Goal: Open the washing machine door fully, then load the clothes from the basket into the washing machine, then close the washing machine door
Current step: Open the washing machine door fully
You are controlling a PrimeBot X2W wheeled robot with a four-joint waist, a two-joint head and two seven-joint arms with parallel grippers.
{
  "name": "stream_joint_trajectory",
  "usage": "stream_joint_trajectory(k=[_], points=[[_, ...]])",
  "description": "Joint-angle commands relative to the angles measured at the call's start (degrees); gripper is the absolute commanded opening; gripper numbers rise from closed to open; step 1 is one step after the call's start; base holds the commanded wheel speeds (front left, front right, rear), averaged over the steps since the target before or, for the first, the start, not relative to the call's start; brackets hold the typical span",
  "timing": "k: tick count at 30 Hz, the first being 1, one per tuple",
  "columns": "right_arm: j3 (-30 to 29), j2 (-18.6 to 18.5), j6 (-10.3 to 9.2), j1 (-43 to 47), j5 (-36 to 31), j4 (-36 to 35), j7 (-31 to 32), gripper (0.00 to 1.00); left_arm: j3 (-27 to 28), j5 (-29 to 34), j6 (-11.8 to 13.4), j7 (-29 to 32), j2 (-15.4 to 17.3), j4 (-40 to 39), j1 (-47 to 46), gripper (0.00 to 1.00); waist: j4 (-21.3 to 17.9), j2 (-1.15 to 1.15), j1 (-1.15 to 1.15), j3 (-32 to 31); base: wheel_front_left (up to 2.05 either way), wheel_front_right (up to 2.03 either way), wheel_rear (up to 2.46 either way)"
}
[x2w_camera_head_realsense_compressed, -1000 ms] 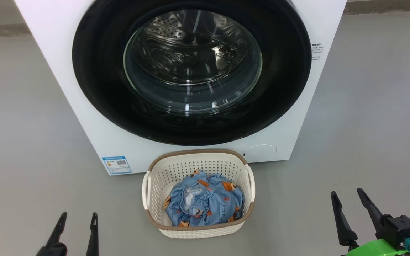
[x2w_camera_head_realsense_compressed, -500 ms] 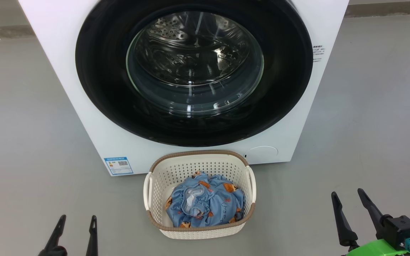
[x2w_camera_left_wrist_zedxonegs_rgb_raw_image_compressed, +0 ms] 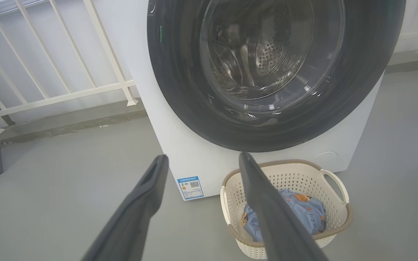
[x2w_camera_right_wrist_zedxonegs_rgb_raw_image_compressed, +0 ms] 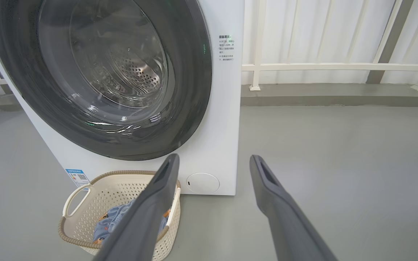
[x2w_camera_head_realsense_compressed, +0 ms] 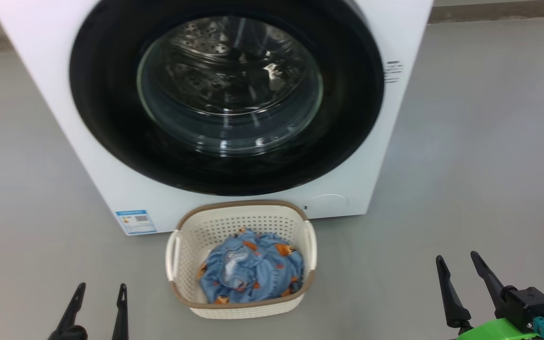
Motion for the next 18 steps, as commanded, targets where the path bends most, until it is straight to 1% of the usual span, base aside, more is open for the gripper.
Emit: stream_joint_trajectory(k=[1, 12, 18], points=[[1.26, -0.65, 0.09, -0.52, -0.13, -1.22, -0.7, 1.0, 2.04, 0.27, 0.07, -0.43, 0.77, -1.76, -1.68, 1.0, -0.19, 0.0, 0.0, 0.11, 1.16, 1.3, -2.46], [1.36, -0.46, 0.09, -0.53, -0.08, -1.2, -0.7, 1.0, 2.0, -0.1, -0.24, -0.43, 0.49, -2.32, -1.8, 1.0, -0.93, 0.0, 0.0, 0.44, 1.15, 1.3, -2.45], [1.28, -0.29, 0.09, -0.49, 0.01, -1.19, -0.7, 1.0, 2.97, -1.38, -1.03, -0.43, -0.27, -2.55, -2.06, 1.0, -0.99, 0.0, 0.0, 0.58, 0.87, 0.95, -1.82]])
